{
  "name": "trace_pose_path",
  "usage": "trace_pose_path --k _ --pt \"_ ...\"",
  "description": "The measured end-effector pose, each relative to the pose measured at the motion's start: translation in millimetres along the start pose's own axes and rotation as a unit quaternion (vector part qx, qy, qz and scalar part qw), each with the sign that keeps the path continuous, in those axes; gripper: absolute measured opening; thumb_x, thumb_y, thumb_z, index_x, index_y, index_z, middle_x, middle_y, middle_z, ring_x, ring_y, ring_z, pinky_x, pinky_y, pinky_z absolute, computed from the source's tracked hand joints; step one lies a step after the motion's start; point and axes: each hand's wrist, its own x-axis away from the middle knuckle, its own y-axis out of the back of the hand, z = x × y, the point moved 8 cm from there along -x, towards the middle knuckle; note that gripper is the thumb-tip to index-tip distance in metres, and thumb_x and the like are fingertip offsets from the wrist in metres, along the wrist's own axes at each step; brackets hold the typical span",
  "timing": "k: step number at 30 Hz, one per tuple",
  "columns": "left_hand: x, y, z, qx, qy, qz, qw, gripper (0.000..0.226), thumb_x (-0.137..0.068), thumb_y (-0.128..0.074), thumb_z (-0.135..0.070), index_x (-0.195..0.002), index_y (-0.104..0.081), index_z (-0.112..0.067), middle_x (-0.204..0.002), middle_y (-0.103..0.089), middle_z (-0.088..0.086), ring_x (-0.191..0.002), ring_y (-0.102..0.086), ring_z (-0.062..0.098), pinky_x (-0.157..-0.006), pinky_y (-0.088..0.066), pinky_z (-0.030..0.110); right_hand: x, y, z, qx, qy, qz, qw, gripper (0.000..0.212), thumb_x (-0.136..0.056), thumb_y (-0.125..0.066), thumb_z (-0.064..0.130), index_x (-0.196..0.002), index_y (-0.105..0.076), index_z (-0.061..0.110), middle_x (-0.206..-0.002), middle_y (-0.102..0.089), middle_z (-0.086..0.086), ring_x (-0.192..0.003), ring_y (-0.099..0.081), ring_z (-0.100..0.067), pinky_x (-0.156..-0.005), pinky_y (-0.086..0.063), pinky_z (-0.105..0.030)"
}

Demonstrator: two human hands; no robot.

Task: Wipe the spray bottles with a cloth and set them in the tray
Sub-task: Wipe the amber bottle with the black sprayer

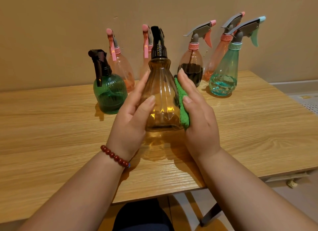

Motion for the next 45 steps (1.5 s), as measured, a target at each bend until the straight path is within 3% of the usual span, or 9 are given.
trace_pose_path --k 5,10,16,21,24,30,37,41,45 --pt "3 -1 0 0.045 0.009 0.015 0.999 0.061 -0.085 -0.052 -0.031 -0.145 -0.04 -0.031 -0.147 -0.045 -0.005 -0.135 -0.044 0.014 -0.108 -0.041 0.045 0 -11 1 0.064 0.009 0.062 0.996 0.052 -0.098 -0.038 0.021 -0.148 -0.026 0.024 -0.16 -0.015 0.007 -0.144 -0.01 0.006 -0.111 -0.012 -0.007" --pt "6 -6 -7 0.01 -0.01 0.014 1.0 0.055 -0.086 -0.057 -0.02 -0.139 -0.044 -0.032 -0.138 -0.053 -0.009 -0.123 -0.053 0.001 -0.09 -0.048 0.016 -15 -15 5 0.085 -0.023 0.087 0.992 0.058 -0.101 -0.035 0.026 -0.152 -0.008 0.03 -0.161 0.008 0.011 -0.143 0.007 0.006 -0.103 -0.002 0.004" --pt "7 -5 -9 0.011 -0.022 0.013 1.0 0.055 -0.082 -0.053 -0.034 -0.137 -0.046 -0.035 -0.141 -0.052 -0.004 -0.126 -0.052 0.012 -0.099 -0.05 0.037 -37 -15 12 0.073 -0.061 0.107 0.99 0.063 -0.104 -0.033 0.026 -0.152 0.008 0.029 -0.16 0.014 0.011 -0.143 0.01 0.002 -0.112 0.0 -0.018" --pt "9 -6 -9 -0.011 -0.03 0.018 0.999 0.055 -0.084 -0.052 -0.032 -0.138 -0.045 -0.032 -0.14 -0.053 -0.003 -0.128 -0.051 0.014 -0.103 -0.046 0.044 -15 -14 7 0.092 -0.058 0.131 0.985 0.064 -0.104 -0.032 0.027 -0.151 0.011 0.029 -0.16 0.017 0.011 -0.142 0.015 0.005 -0.105 0.003 0.0" --pt "8 -9 -11 -0.014 -0.037 0.021 0.999 0.055 -0.083 -0.051 -0.031 -0.138 -0.046 -0.029 -0.136 -0.055 -0.007 -0.124 -0.054 0.008 -0.095 -0.05 0.027 -19 -12 8 0.087 -0.071 0.116 0.987 0.062 -0.105 -0.032 0.026 -0.152 0.009 0.027 -0.16 0.014 0.01 -0.143 0.012 0.004 -0.109 0.001 -0.004" --pt "7 -2 -9 -0.014 -0.033 -0.005 0.999 0.055 -0.084 -0.051 -0.031 -0.139 -0.046 -0.03 -0.142 -0.051 -0.001 -0.131 -0.048 0.018 -0.105 -0.043 0.051 -38 -15 11 0.035 -0.116 0.078 0.99 0.06 -0.104 -0.033 0.033 -0.153 0.001 0.033 -0.16 -0.009 0.012 -0.133 -0.011 0.009 -0.106 -0.016 -0.015" --pt "7 0 -12 0.023 -0.046 -0.018 0.999 0.051 -0.085 -0.05 -0.027 -0.136 -0.049 -0.025 -0.134 -0.057 0.004 -0.123 -0.055 0.02 -0.098 -0.05 0.042 -2 -16 -8 -0.007 -0.143 0.071 0.987 0.052 -0.097 -0.036 0.044 -0.148 -0.031 0.036 -0.147 -0.043 0.01 -0.134 -0.039 -0.005 -0.111 -0.035 -0.041" --pt "5 1 -9 0.057 -0.03 -0.025 0.998 0.053 -0.086 -0.049 -0.028 -0.138 -0.047 -0.02 -0.137 -0.055 0.008 -0.126 -0.053 0.025 -0.102 -0.046 0.05 16 -11 -21 -0.107 -0.224 -0.013 0.969 0.026 -0.102 -0.04 0.028 -0.1 -0.063 0.041 -0.092 -0.066 0.033 -0.094 -0.058 0.016 -0.089 -0.043 -0.019" --pt "5 -2 -8 0.027 -0.017 -0.014 0.999 0.056 -0.09 -0.044 -0.029 -0.145 -0.038 -0.019 -0.142 -0.049 0.007 -0.131 -0.048 0.022 -0.106 -0.041 0.051 16 -7 -15 -0.075 -0.219 -0.05 0.971 0.036 -0.103 -0.037 0.02 -0.082 -0.052 0.046 -0.072 -0.052 0.045 -0.078 -0.048 0.03 -0.076 -0.032 0.004"
